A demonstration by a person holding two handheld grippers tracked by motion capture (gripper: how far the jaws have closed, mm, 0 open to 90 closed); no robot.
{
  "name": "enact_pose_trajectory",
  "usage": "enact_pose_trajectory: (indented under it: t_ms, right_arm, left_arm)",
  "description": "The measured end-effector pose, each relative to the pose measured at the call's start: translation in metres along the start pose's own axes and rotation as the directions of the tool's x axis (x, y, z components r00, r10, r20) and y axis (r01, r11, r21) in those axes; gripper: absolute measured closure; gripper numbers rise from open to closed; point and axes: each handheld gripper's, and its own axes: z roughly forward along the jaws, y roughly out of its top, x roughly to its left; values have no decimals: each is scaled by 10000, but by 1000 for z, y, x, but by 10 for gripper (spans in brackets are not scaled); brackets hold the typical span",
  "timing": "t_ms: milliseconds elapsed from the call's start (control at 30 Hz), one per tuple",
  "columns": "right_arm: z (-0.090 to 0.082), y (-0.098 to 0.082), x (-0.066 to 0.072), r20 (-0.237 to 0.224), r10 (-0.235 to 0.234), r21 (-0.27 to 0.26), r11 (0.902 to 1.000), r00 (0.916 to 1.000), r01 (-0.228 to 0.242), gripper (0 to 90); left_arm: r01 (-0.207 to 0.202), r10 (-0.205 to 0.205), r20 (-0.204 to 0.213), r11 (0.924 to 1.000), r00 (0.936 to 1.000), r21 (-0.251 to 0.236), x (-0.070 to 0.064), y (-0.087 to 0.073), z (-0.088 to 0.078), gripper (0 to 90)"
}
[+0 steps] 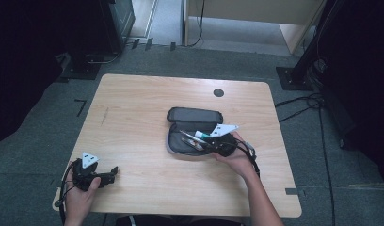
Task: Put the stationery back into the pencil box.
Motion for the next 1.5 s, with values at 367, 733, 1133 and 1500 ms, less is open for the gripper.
enact_pose_trajectory:
  t_ms: [367,733,1133,1500]
  right_arm:
    - [-21,4,11,510,695,-631,9958,9963,-662,288]
    - [-49,4,20,1470,1996,-860,9783,9688,-1885,0]
    - [-81,-21,22,2577,2708,-1382,9604,9275,-2421,0]
    - [-99,-50,24,3099,3107,-1482,9493,8986,-2771,0]
  left_arm:
    - [-2,2,-2,10000,10000,1,0,0,0,19]
    - [-14,14,-5,10000,10000,1,0,0,0,19]
    - [-18,18,-4,10000,10000,6,0,0,0,19]
    - [43,-43,-85,10000,10000,18,-1,1,0,18]
